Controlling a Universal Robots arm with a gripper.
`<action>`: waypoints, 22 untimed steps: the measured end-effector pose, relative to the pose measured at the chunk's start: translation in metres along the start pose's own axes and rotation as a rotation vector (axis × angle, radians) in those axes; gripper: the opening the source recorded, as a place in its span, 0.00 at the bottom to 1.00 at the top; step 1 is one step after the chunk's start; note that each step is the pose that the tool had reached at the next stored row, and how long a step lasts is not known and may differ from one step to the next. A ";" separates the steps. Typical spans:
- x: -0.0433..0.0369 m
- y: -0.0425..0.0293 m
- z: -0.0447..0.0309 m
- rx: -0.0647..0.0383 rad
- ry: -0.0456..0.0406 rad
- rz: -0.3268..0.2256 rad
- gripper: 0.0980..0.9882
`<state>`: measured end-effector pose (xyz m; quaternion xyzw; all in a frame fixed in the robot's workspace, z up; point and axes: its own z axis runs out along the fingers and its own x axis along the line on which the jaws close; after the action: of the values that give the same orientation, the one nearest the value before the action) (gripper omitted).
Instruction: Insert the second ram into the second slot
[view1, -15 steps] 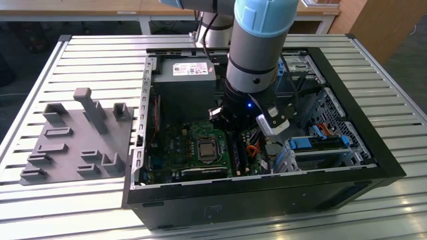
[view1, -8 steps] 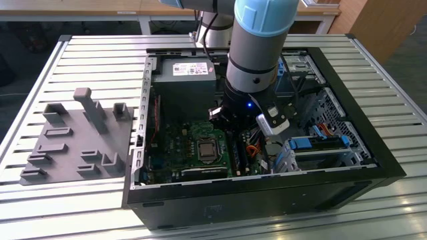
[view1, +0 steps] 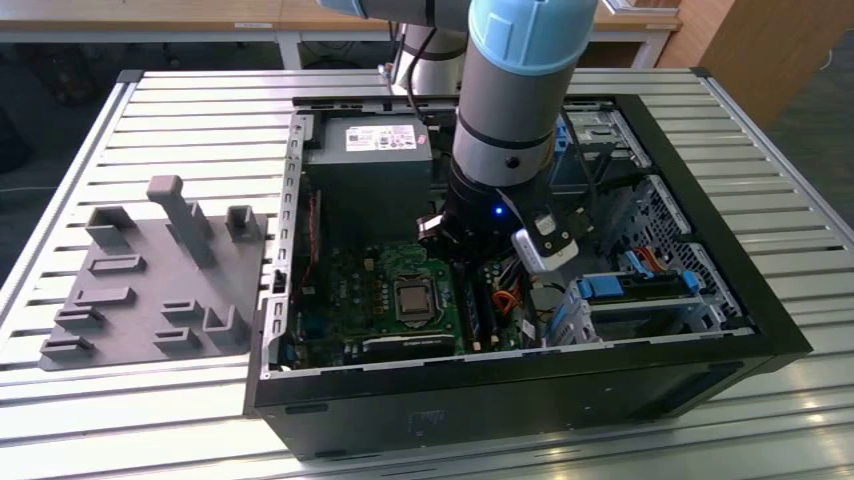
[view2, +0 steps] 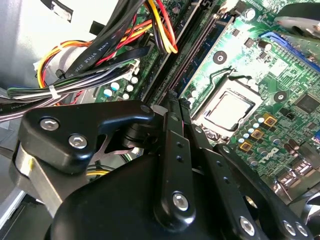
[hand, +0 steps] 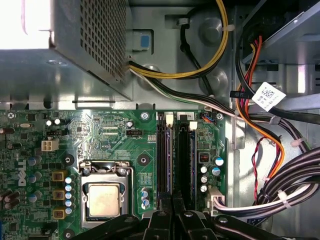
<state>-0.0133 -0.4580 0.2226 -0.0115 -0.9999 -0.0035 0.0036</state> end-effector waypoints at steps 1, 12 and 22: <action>0.0000 0.0000 0.0004 0.000 0.0000 0.001 0.03; 0.0000 -0.0003 0.0006 -0.002 0.0000 0.012 0.03; 0.0000 -0.0013 0.0014 -0.002 -0.0001 0.018 0.03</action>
<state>-0.0133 -0.4593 0.2212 -0.0204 -0.9998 -0.0046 0.0036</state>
